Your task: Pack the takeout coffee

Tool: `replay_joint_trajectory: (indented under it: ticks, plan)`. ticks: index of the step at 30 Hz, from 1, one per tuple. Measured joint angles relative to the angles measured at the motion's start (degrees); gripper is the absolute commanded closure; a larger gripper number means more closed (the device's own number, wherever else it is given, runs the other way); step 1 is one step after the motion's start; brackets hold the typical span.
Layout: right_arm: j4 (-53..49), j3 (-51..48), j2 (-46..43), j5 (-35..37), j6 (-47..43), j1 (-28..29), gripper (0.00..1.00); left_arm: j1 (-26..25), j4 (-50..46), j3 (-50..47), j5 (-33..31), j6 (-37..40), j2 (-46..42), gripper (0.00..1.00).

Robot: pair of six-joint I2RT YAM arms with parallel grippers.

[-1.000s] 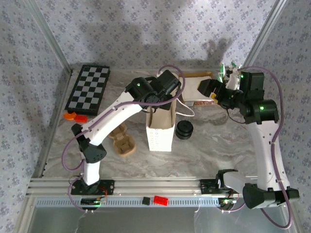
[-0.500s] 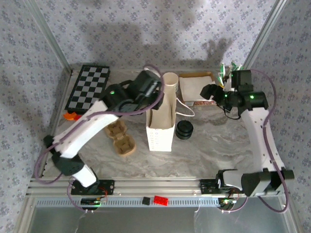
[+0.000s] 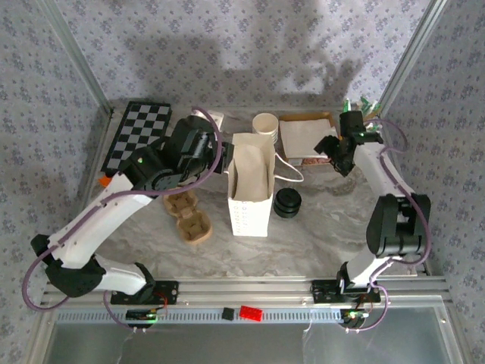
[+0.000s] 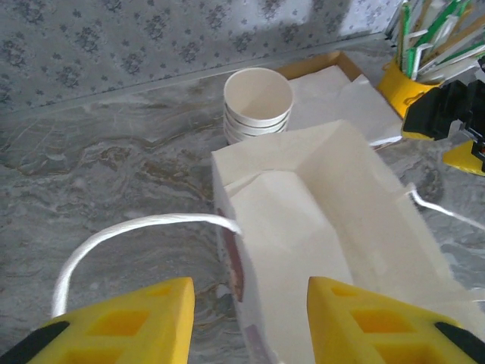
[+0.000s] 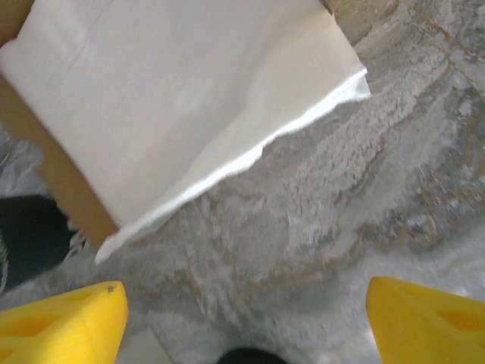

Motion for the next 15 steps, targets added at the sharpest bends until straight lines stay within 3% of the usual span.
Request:
replay_joint_trajectory:
  ticks: [3,8,15]
  plan:
    - [1.6,1.4,4.5,1.5,1.8,0.4,0.18,1.2,1.5,-1.7,0.4,0.9,-1.3,0.56]
    - [4.2,2.9,9.0,3.9,4.4,1.8,0.30,3.1,3.3,-3.9,1.3,1.8,-3.0,0.55]
    - [6.4,5.1,12.5,5.9,6.3,2.4,0.55,5.8,4.8,-6.2,2.4,2.3,-3.4,0.55]
